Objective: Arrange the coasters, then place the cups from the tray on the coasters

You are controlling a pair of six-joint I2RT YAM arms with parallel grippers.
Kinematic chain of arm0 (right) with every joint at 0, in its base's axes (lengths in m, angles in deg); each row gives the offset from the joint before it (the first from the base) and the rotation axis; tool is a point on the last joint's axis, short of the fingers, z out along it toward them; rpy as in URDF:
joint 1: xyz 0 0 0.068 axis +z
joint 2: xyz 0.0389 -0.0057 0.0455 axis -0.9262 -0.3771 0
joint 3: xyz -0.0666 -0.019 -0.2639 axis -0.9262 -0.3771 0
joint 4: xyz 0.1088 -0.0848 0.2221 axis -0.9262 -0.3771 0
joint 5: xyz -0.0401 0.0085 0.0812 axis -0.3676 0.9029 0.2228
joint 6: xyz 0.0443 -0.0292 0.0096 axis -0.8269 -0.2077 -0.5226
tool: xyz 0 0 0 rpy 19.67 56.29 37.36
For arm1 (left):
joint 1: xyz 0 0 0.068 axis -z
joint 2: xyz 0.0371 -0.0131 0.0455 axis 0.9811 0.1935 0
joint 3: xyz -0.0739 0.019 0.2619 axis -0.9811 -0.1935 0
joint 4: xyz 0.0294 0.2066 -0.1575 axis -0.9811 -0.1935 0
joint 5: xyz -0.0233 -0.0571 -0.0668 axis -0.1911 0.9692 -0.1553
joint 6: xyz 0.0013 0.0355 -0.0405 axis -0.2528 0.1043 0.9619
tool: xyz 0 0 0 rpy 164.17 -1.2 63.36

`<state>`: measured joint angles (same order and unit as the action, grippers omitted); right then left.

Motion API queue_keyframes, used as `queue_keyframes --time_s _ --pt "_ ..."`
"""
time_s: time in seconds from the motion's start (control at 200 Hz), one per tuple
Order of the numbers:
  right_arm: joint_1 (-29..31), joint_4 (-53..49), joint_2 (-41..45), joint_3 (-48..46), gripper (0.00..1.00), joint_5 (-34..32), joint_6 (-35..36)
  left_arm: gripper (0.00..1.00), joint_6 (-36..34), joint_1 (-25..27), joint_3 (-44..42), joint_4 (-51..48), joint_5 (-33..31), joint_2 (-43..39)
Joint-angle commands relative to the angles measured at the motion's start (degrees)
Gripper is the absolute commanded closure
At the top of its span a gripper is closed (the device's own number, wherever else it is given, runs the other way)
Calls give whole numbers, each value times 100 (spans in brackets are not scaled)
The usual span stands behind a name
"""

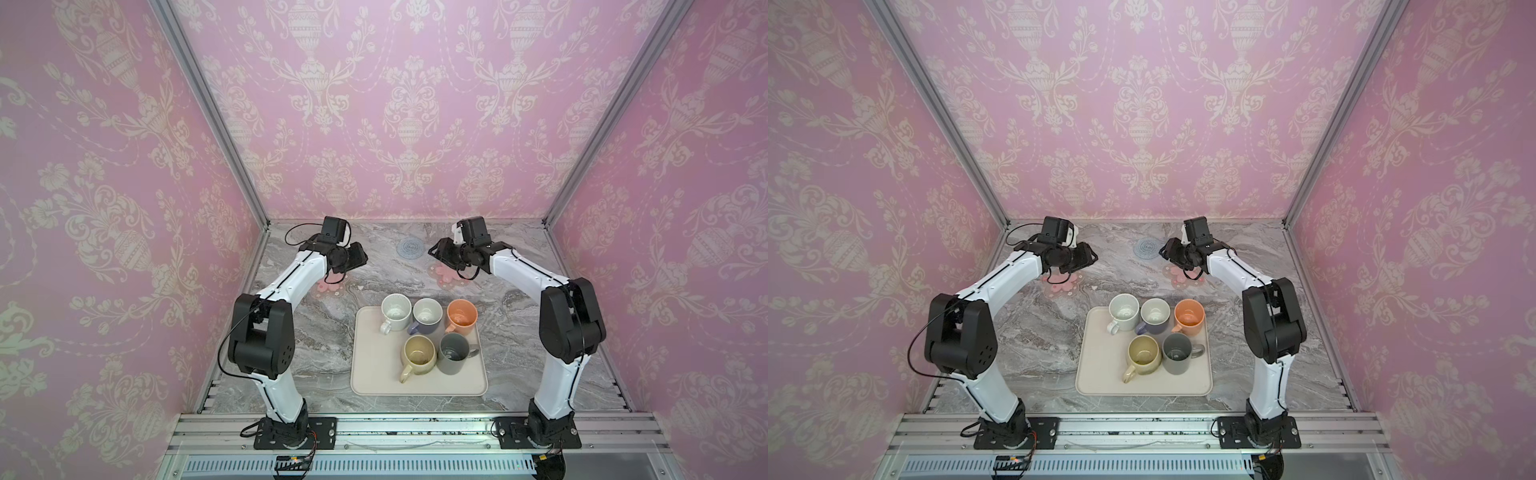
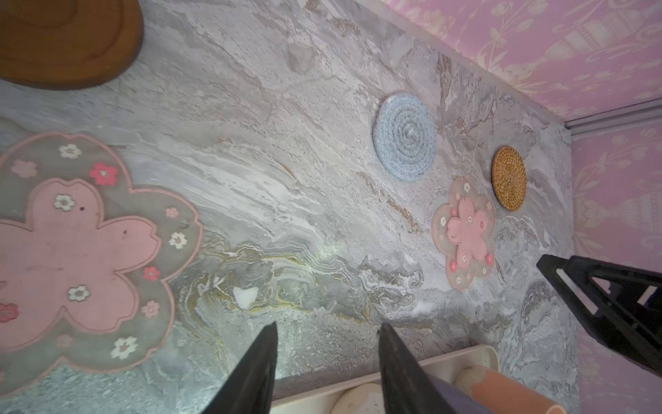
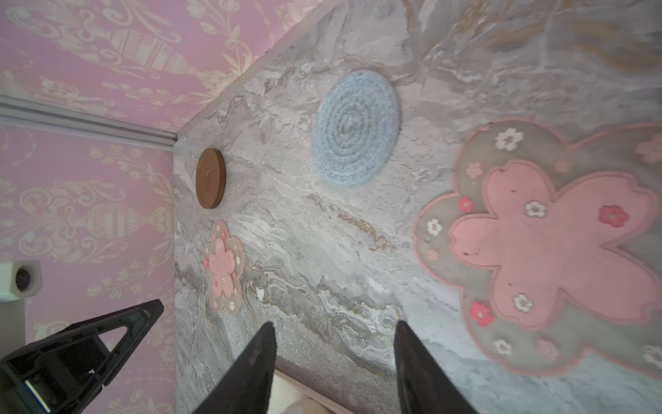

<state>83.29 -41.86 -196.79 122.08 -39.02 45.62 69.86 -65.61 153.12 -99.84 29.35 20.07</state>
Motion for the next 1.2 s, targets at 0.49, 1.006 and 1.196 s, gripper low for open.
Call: queue_keyframes --time_s 0.49,1.006,1.196 --pt "-1381 109 678 -1280 45 153 721 51 722 1393 1424 1067 683 2054" --pt "-1692 676 -122 -1490 44 615 728 50 1025 1691 2586 799 491 3109" --pt "-1704 818 -384 -1487 43 731 713 50 1086 1744 2875 652 332 3347"
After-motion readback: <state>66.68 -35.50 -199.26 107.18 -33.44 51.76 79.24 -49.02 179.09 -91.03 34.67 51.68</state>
